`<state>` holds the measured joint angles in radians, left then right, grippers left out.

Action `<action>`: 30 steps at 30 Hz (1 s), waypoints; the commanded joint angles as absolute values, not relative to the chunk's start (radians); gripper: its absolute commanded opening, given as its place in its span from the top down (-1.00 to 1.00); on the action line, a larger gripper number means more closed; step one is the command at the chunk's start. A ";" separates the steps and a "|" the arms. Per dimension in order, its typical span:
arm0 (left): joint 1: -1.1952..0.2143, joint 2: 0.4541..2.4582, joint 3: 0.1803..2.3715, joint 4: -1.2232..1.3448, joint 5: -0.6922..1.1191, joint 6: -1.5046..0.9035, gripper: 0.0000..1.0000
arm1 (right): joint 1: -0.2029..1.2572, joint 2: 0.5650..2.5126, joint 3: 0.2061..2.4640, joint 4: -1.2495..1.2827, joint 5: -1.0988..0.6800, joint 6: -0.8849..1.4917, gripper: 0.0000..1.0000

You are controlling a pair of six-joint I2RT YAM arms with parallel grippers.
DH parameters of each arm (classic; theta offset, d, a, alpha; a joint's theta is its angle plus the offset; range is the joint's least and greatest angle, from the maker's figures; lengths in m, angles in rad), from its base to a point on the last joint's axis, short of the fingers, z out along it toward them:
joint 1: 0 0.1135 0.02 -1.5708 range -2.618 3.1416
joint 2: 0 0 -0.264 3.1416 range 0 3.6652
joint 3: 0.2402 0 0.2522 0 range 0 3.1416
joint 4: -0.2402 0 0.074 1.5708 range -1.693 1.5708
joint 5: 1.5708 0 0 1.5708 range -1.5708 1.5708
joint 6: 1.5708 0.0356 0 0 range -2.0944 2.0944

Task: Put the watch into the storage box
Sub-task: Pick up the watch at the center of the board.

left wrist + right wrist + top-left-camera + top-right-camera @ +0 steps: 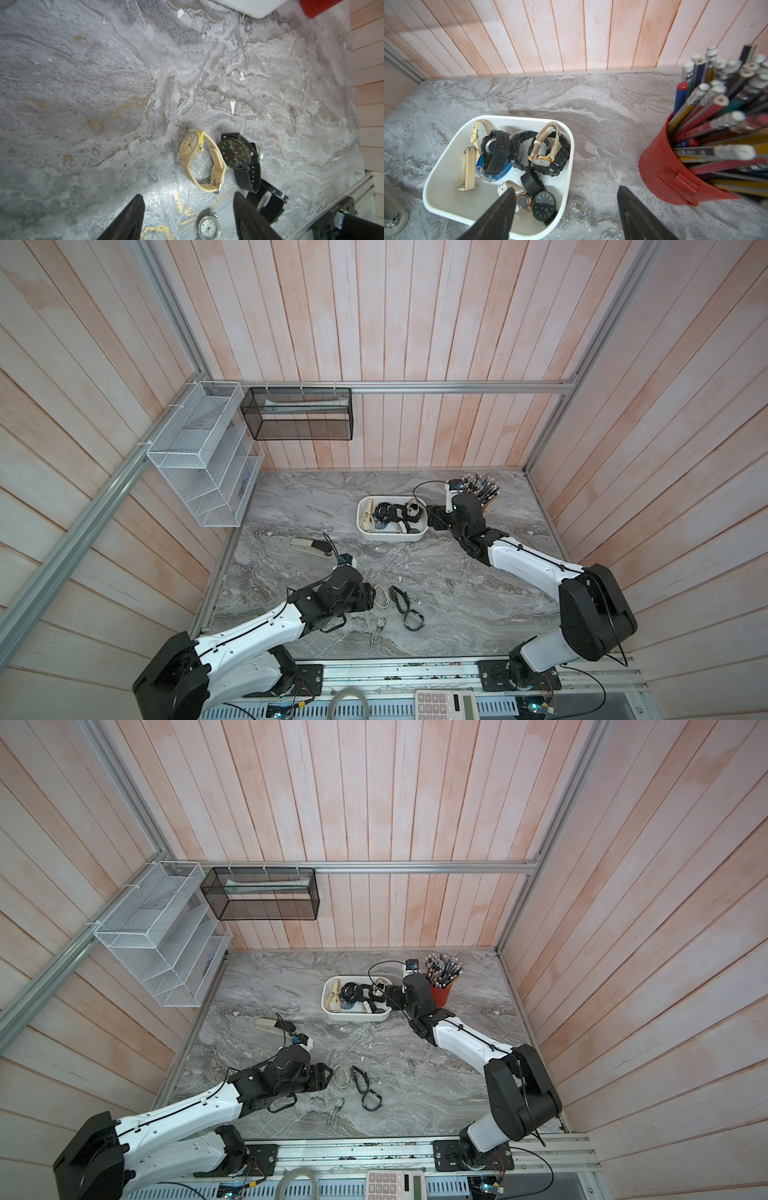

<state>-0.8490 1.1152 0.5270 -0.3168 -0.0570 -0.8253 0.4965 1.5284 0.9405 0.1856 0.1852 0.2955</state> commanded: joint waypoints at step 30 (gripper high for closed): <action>-0.892 1.467 0.726 -0.392 -0.073 -0.802 0.49 | 0.492 1.420 0.850 0.221 0.304 0.256 -0.72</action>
<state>-0.8867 1.4487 0.6918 -0.3542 -0.0570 -0.8169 0.4957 1.4399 0.8619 0.2092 0.2699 0.2756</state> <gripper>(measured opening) 0.278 0.857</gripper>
